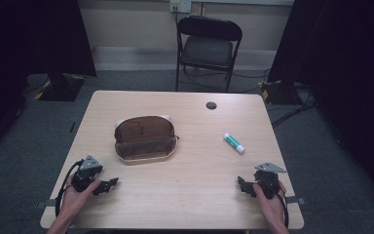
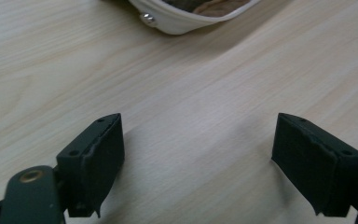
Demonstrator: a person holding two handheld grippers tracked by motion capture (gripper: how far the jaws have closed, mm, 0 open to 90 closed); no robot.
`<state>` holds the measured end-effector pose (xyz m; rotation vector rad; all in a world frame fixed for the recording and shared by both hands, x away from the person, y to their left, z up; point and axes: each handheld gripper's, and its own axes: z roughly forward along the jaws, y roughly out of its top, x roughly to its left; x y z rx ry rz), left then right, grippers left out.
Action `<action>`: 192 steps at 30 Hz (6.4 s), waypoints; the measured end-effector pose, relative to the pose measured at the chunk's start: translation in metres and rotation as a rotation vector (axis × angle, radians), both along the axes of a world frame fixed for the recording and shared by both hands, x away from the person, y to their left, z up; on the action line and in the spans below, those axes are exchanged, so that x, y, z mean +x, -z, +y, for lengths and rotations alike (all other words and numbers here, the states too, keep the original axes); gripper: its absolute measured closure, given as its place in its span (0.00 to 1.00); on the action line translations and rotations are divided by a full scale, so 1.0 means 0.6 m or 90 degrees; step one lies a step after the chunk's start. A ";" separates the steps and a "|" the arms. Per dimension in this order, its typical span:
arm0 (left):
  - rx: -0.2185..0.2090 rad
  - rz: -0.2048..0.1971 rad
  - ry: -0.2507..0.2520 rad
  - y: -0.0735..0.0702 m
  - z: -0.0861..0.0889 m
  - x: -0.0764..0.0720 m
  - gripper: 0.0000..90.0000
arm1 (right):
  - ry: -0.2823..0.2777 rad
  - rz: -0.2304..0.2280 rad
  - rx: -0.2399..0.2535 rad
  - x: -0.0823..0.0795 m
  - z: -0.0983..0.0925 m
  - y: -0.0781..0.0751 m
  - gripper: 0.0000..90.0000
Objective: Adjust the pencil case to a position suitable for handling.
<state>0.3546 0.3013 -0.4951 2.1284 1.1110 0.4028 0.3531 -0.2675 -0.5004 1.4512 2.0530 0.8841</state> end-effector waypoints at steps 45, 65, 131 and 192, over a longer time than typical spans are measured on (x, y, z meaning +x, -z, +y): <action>-0.045 -0.095 0.133 -0.103 -0.110 0.066 0.42 | -0.009 0.001 0.001 0.001 -0.002 0.000 0.11; -0.070 -0.100 0.122 -0.107 -0.132 0.153 0.68 | -0.018 0.001 -0.001 0.002 -0.004 0.000 0.11; -0.025 -0.077 0.149 -0.037 -0.180 0.197 0.75 | -0.023 0.001 0.000 0.002 -0.004 0.000 0.11; -0.032 -0.046 0.389 -0.051 -0.301 0.104 0.94 | -0.024 0.001 0.000 0.002 -0.004 0.000 0.11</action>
